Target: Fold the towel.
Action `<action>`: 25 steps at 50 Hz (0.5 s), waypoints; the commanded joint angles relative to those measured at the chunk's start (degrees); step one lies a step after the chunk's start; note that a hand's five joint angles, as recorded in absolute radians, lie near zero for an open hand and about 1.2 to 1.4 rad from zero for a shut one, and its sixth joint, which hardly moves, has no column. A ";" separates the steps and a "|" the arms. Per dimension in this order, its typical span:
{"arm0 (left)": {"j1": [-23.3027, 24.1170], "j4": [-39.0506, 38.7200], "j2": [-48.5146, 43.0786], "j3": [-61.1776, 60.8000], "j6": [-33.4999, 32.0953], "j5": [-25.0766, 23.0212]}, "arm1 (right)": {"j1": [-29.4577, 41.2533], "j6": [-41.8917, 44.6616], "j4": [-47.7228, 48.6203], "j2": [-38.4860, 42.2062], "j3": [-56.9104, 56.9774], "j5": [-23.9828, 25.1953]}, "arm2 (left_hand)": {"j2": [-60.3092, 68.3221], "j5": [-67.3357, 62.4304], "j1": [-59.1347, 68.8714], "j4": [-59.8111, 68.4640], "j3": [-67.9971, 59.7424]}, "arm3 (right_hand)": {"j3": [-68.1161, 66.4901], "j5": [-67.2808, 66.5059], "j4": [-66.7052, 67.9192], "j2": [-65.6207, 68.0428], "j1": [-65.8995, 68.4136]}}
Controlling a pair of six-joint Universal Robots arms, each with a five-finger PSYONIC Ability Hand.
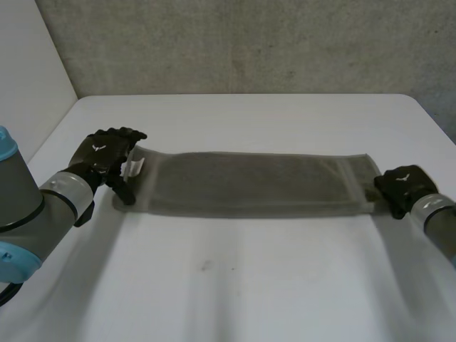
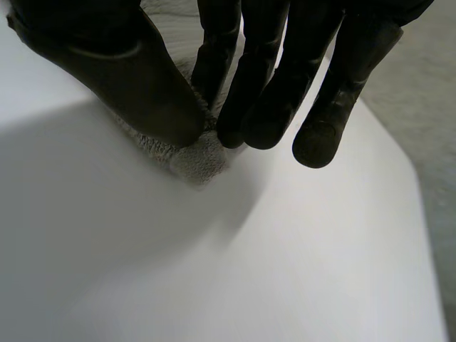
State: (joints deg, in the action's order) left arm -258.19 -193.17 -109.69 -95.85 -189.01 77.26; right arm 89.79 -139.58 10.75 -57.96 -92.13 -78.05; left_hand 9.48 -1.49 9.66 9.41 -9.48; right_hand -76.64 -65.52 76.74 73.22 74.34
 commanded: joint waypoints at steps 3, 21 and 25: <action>0.15 -0.01 0.27 -0.57 0.04 0.00 | -10.93 2.89 -4.23 -2.95 5.01 0.35 | 0.52 1.49 0.34 0.59 -0.52 | -3.36 -4.48 3.26 6.78 5.66; 0.32 0.08 1.15 -0.22 0.13 0.08 | 16.20 -6.67 -14.79 -1.45 29.73 -0.17 | 0.52 1.49 0.34 0.59 -0.52 | -3.36 -4.48 3.26 6.78 5.66; 0.41 0.08 1.24 0.31 0.22 0.08 | 32.24 -6.59 -14.88 3.45 33.41 -1.84 | 0.52 1.49 0.34 0.59 -0.52 | -3.36 -4.48 3.26 6.78 5.66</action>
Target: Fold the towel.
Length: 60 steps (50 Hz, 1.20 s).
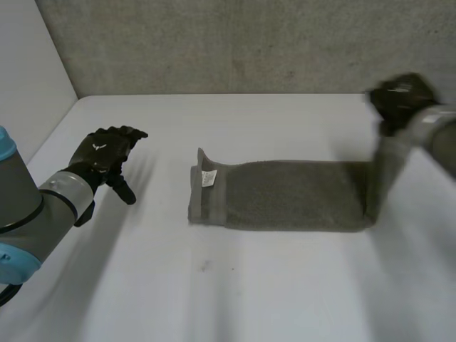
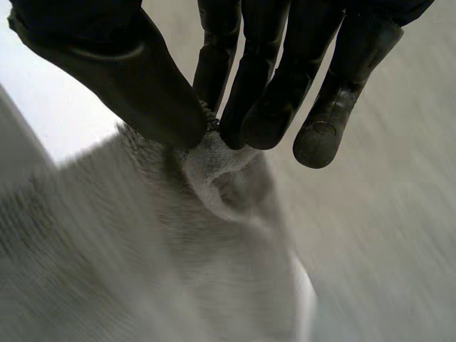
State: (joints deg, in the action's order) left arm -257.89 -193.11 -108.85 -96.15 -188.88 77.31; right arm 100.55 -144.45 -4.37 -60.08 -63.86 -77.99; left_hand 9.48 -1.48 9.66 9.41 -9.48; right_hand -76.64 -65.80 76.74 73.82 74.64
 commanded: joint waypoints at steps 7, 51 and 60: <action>0.72 0.02 0.39 0.71 0.09 0.04 | 33.48 -1.36 0.33 11.83 5.15 -2.43 | 0.52 1.48 0.34 0.59 -0.52 | -3.36 -4.20 3.26 6.18 5.36; 16.81 0.63 -4.27 10.73 0.26 2.94 | 11.68 0.31 11.49 3.30 -21.92 -3.83 | 0.52 1.48 0.34 0.59 -0.52 | -3.36 -4.20 3.26 6.18 5.36; 13.82 0.55 -0.05 7.21 0.17 4.43 | 25.48 0.31 11.05 3.57 -6.45 -3.66 | 0.52 1.48 0.34 0.59 -0.52 | -3.36 -4.20 3.26 6.18 5.36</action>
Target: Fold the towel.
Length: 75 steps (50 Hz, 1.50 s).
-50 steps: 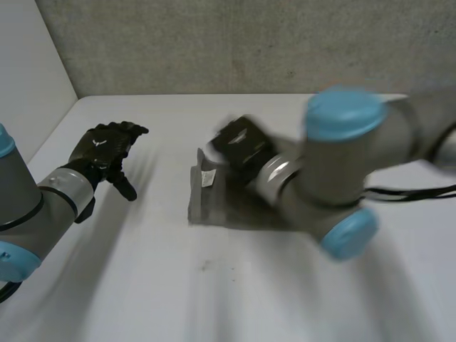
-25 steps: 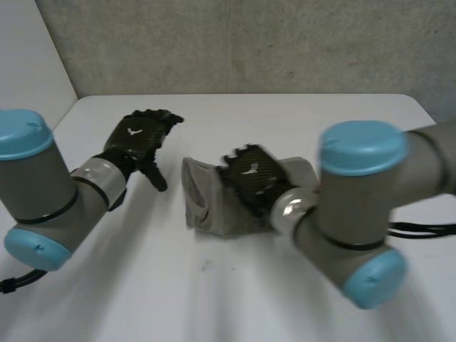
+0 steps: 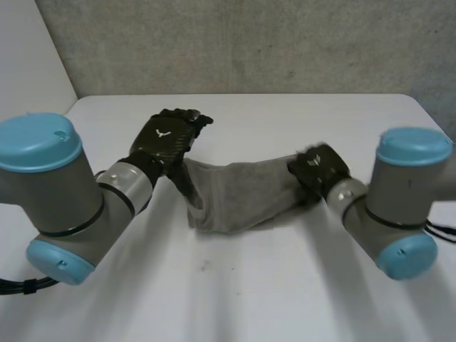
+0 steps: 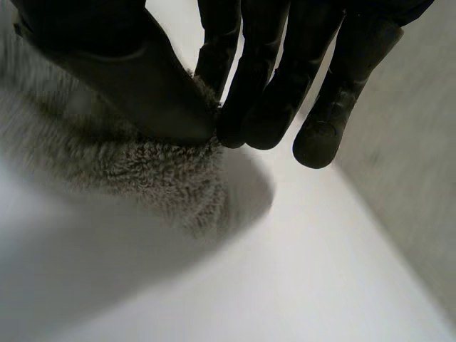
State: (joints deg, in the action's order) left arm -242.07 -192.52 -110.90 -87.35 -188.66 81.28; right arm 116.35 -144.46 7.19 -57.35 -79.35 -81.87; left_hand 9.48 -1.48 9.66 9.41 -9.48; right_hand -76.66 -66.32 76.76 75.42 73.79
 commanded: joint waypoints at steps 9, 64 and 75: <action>-3.94 -0.05 2.61 -1.86 0.14 1.87 | 23.05 18.16 -7.63 11.82 17.38 7.43 | 0.52 1.48 0.34 0.59 -0.52 | -3.34 -3.68 3.24 4.58 6.21; -2.35 15.22 7.42 10.71 10.95 6.43 | 0.82 -28.16 -15.98 -13.11 19.07 -4.50 | 0.74 1.27 0.56 0.81 -0.74 | 66.66 66.32 -66.76 -65.42 -63.79; -6.05 23.85 16.85 9.39 10.77 11.71 | -2.53 -27.28 -16.42 -23.77 9.03 -11.47 | 0.52 1.48 0.34 0.59 -0.52 | 66.66 66.32 -66.76 -65.42 -63.79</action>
State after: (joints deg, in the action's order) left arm -246.31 -172.18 -97.18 -77.05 -177.81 90.90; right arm 115.25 -172.17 -8.80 -77.22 -65.67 -91.16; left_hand 9.48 -1.47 9.62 9.40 -9.48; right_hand -13.21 -3.17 14.24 13.37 12.79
